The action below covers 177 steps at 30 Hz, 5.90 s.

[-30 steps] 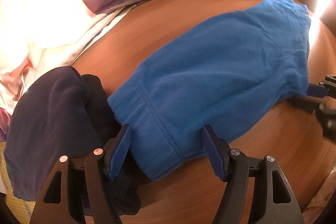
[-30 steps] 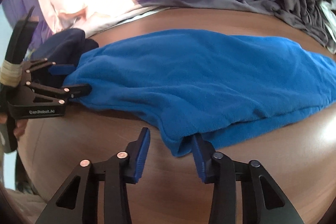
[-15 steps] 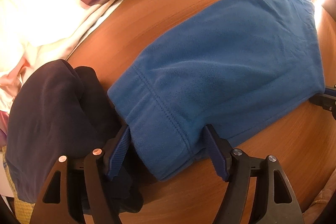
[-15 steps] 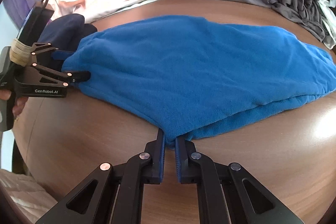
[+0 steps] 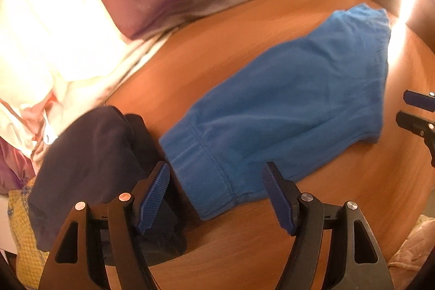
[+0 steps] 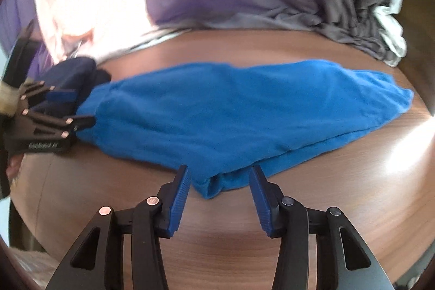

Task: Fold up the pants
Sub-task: 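Open both grippers and move them to the pants end, then grasp the pants end with the left gripper while the right gripper pinches beside it, then lift the pants end with both grippers and fold it over the strip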

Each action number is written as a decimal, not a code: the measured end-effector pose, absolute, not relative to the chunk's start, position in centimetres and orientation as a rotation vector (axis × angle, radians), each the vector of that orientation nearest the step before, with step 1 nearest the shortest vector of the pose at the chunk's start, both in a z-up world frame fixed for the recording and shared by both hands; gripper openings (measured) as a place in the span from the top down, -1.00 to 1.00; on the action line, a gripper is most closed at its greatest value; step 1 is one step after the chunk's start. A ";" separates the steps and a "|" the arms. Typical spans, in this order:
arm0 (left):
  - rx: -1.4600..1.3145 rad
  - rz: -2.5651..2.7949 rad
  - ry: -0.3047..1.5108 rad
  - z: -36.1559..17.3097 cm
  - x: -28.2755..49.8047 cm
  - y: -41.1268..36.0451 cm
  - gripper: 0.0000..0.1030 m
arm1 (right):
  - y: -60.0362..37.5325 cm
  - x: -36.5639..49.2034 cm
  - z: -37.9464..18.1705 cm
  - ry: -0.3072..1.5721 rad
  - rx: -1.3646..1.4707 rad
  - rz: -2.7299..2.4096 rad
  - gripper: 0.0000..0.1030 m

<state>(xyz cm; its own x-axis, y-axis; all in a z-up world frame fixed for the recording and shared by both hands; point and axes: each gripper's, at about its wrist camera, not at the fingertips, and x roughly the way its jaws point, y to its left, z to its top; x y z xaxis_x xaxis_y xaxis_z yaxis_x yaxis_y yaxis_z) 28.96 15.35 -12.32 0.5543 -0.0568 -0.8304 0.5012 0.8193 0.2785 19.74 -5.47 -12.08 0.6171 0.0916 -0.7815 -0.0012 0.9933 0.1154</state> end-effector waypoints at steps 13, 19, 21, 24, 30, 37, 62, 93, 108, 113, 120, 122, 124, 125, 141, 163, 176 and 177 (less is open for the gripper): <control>0.455 -0.420 0.774 -7.9 25.1 11.6 -0.68 | -11.6 17.6 -8.1 0.755 0.210 -0.102 -0.21; 0.456 -0.463 0.698 -7.0 25.1 6.2 -0.70 | -16.8 17.0 -7.5 0.740 0.232 -0.151 -0.21; 0.415 -0.502 0.672 -6.5 25.2 4.4 -0.70 | -18.2 16.9 -7.2 0.735 0.235 -0.161 -0.21; 0.362 -0.576 0.573 -5.6 25.1 1.7 -0.70 | -21.0 17.0 -6.7 0.709 0.265 -0.180 -0.21; 0.356 -0.654 0.534 -4.6 27.2 -5.2 -0.76 | -26.5 17.7 -5.9 0.646 0.302 -0.217 -0.21; 0.402 -0.824 0.518 -4.4 31.9 -13.8 -0.76 | -32.9 20.0 -5.9 0.613 0.326 -0.302 -0.21; 0.580 -1.305 0.894 -15.9 44.6 -33.4 0.05 | -42.8 28.8 -15.0 0.697 0.497 -0.421 -0.05; 0.643 -1.470 0.829 -16.7 42.7 -35.6 0.66 | -42.4 29.7 -17.8 0.712 0.558 -0.372 0.19; 0.846 -1.569 0.566 -14.0 38.6 -31.0 0.66 | -43.3 29.1 -17.4 0.720 0.607 -0.155 0.14; 0.914 -1.563 0.564 -14.1 38.0 -29.9 0.66 | -43.4 28.8 -16.8 0.724 0.591 -0.142 0.10; 0.963 -1.529 0.561 -13.9 37.4 -28.9 0.66 | -42.3 29.7 -16.6 0.703 0.587 -0.078 0.10; 0.960 -1.519 0.561 -13.8 37.6 -28.9 0.66 | -42.5 30.3 -16.6 0.696 0.591 -0.050 0.10; 0.954 -1.514 0.568 -13.8 37.8 -28.8 0.66 | -42.8 30.9 -16.6 0.689 0.589 -0.029 0.10; 0.952 -1.517 0.571 -13.8 37.8 -28.8 0.66 | -43.0 31.3 -16.6 0.686 0.590 -0.013 0.10; 0.625 -1.457 0.671 -10.4 41.6 -29.4 0.66 | -41.6 30.3 -12.8 0.638 0.498 -0.023 0.66; 0.775 -1.521 0.434 -4.7 40.5 -28.3 0.65 | -35.3 29.5 -4.6 0.483 0.192 -0.214 0.67; 0.742 -1.404 0.373 -3.0 39.0 -17.1 0.64 | -25.5 26.8 -1.6 0.457 -0.016 -0.101 0.67; 0.747 -1.392 0.375 -3.0 38.8 -16.2 0.64 | -24.8 26.8 -1.5 0.459 -0.027 -0.087 0.67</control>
<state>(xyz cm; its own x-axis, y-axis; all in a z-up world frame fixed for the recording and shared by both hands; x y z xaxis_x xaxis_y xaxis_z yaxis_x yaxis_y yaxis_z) 38.79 -16.23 -3.03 0.1702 -0.7445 -0.6455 0.9680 0.0037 0.2510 26.75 -24.77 -1.50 0.8930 -0.0899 -0.4410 0.0776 0.9959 -0.0459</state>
